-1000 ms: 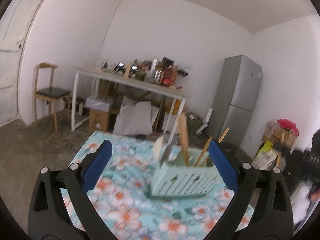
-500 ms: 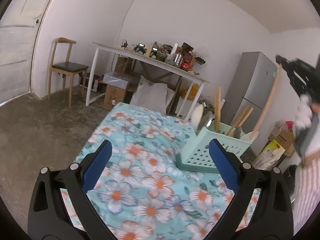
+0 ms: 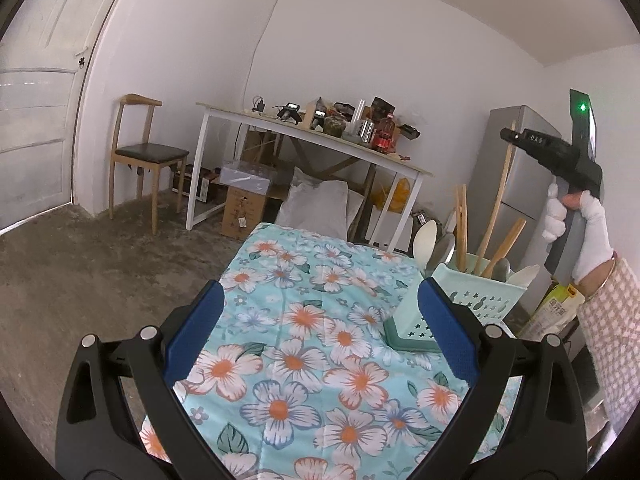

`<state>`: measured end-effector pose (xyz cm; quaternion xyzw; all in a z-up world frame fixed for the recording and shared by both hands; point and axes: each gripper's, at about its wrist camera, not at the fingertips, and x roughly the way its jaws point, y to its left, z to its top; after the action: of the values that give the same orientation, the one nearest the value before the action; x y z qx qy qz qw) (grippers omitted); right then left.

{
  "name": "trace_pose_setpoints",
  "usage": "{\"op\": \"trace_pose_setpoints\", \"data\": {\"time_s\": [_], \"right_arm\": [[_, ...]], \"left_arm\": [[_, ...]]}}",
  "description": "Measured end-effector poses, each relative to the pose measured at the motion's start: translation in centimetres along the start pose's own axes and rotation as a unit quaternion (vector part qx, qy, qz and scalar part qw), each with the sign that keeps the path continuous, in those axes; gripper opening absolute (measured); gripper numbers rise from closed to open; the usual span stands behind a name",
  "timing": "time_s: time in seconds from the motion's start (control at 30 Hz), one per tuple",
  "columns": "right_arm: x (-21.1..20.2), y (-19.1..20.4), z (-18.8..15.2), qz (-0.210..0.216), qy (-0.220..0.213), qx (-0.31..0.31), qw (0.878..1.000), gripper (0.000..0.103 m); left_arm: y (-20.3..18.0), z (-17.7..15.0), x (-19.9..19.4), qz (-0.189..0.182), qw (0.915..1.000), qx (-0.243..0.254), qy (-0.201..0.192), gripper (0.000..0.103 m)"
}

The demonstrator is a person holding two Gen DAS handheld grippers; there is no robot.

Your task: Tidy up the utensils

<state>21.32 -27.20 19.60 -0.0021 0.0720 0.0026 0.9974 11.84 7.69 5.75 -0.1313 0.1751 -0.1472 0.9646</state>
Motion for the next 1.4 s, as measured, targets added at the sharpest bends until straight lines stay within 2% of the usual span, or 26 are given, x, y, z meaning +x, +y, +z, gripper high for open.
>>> {"op": "trace_pose_setpoints", "data": {"time_s": [0.1,0.2,0.3,0.4,0.43,0.47,0.57,0.7,0.83,0.93,1.07,1.17,1.4], "right_arm": [[-0.6,0.1,-0.2,0.003,0.001,0.002,1.000,0.018],[-1.8,0.0,-0.1,0.007,-0.003,0.005,1.000,0.021],[-4.0,-0.2,-0.4,0.016,-0.008,0.019,1.000,0.034],[-7.3,-0.3,-1.3,0.024,-0.007,0.048,0.999,0.056],[-8.3,-0.2,-1.8,0.027,-0.005,0.058,0.998,0.071],[-9.5,-0.1,-2.7,0.029,0.002,0.068,0.997,0.081],[-11.2,0.4,-5.0,0.012,0.036,0.076,0.996,0.096],[-12.5,1.0,-9.1,-0.014,0.108,0.093,0.990,0.096],[-12.7,1.2,-13.4,-0.066,0.193,0.108,0.973,0.096],[-12.8,1.3,-16.0,-0.093,0.233,0.103,0.962,0.096],[-13.3,1.8,-17.9,-0.114,0.253,0.094,0.956,0.096],[-13.1,2.0,-18.1,-0.131,0.259,0.088,0.953,0.096],[-13.4,2.3,-18.0,-0.175,0.244,0.058,0.952,0.096]], "left_arm": [[-0.1,0.0,-0.1,0.001,1.0000,0.001,-0.003,0.094],[-0.2,0.0,-0.2,0.000,1.0000,0.001,-0.007,0.094],[-0.8,0.1,-0.5,0.002,0.9999,0.005,-0.010,0.094],[-1.7,0.2,-1.2,0.014,0.9997,0.013,-0.016,0.095],[-2.1,0.3,-1.4,0.020,0.9994,0.017,-0.021,0.095],[-2.4,0.4,-1.6,0.024,0.9993,0.019,-0.023,0.095],[-3.6,0.5,-1.7,0.042,0.9986,0.027,-0.018,0.095],[-5.2,0.5,-0.8,0.066,0.9965,0.048,0.019,0.095],[-7.4,-0.2,0.6,0.116,0.9871,0.090,0.063,0.095],[-8.8,-0.8,1.1,0.140,0.9818,0.108,0.071,0.095],[-10.3,-1.3,1.8,0.161,0.9752,0.129,0.080,0.095],[-11.2,-1.7,2.6,0.175,0.9699,0.139,0.097,0.095],[-11.4,-1.6,3.0,0.193,0.9660,0.138,0.103,0.095]]}}
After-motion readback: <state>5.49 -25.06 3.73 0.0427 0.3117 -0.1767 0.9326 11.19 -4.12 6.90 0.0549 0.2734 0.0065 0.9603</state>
